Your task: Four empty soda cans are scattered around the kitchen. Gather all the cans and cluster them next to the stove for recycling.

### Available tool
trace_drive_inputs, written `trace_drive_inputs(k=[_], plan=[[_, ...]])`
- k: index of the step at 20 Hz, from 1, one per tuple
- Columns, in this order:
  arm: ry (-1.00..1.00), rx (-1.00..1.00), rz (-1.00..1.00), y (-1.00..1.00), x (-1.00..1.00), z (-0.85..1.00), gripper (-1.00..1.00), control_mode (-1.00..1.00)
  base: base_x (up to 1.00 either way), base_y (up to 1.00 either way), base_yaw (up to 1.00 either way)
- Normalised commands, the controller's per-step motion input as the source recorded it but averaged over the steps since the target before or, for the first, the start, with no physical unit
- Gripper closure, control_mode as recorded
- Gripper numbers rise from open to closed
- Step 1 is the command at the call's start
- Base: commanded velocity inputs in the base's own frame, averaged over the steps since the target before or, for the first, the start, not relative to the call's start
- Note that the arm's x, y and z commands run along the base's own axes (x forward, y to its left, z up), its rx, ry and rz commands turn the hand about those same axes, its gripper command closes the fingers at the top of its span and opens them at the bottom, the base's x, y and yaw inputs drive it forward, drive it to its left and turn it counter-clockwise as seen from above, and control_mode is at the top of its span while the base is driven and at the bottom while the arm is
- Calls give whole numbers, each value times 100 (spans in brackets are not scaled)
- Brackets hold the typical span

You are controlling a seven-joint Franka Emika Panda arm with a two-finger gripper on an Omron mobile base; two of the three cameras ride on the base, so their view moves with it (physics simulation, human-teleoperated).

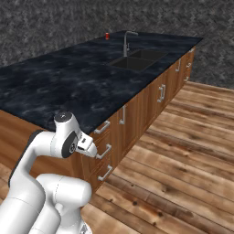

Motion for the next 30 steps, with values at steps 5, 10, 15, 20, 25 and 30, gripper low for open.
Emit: trace_drive_inputs(k=[5, 10, 15, 20, 25, 30], plan=[[0, 0, 0, 0, 0, 0, -100, 100, 0, 74, 0], [0, 0, 0, 0, 0, 0, -100, 100, 0, 73, 0], [0, 0, 0, 0, 0, 0, -100, 100, 0, 73, 0], [0, 0, 0, 0, 0, 0, -100, 100, 0, 74, 0], [0, 0, 0, 0, 0, 0, -100, 100, 0, 74, 0], [0, 0, 0, 0, 0, 0, -100, 100, 0, 73, 0]])
